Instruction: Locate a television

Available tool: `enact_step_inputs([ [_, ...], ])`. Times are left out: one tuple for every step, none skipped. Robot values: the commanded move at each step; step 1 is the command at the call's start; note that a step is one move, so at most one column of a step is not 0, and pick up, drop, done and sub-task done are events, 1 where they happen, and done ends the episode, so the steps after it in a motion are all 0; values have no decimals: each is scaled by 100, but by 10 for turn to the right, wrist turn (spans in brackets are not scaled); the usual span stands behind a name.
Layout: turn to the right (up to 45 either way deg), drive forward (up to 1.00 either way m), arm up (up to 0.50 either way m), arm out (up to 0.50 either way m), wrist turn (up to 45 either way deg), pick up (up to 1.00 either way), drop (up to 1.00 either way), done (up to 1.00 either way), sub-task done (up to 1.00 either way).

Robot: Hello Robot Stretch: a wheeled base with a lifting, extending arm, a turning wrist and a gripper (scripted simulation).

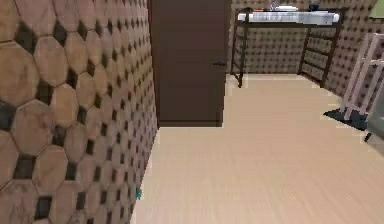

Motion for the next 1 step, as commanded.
enact_step_inputs([
  [450, 0, 0, 0, 0, 0, 0, 0, 0],
])
